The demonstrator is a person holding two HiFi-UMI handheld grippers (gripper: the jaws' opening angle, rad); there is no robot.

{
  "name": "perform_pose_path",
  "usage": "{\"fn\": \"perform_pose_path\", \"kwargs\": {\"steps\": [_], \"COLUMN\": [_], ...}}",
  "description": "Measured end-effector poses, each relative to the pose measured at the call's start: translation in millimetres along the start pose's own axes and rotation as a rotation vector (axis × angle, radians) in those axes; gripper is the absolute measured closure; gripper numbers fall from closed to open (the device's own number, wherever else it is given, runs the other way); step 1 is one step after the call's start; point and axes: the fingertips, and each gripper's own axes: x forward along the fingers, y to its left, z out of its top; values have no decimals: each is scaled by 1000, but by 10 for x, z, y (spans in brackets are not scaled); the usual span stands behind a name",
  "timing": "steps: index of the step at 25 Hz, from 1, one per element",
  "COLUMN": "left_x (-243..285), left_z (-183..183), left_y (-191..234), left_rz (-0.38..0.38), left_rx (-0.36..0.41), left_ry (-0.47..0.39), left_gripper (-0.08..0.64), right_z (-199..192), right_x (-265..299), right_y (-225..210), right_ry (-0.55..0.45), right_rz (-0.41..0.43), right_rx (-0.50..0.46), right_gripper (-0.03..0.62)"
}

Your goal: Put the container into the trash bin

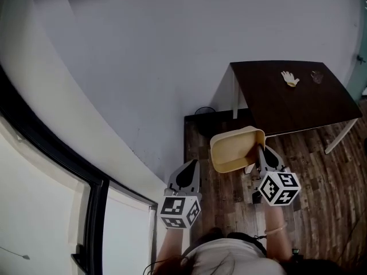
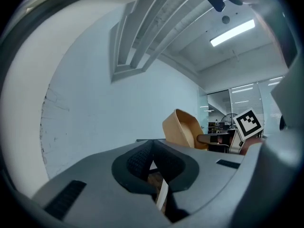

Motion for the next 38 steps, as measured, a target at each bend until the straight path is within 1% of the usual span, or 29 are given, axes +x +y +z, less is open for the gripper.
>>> {"fn": "perform_pose_path", "kwargs": {"steps": [8,18,25,38], "left_x": [137,592,1157,2522], "left_z": [-45,-9,10,173], "left_y": [291,561,733,1050], "left_rz": [-30,-29,-22,15], "left_rx": [-20,-33,-35,-32], "left_ry": [8,7,23,27], "left_gripper": [540,540,540,540], "right_z": [-75,-5,24,268], "right_x": [281,789,1345,2535], "right_y": [99,-38,-264,-861], "right_ry": [1,0,18,45], "right_rz": [-26,-35,-25,15], "right_rx": [16,21,46,69], "right_gripper": [586,584,581,580]}}
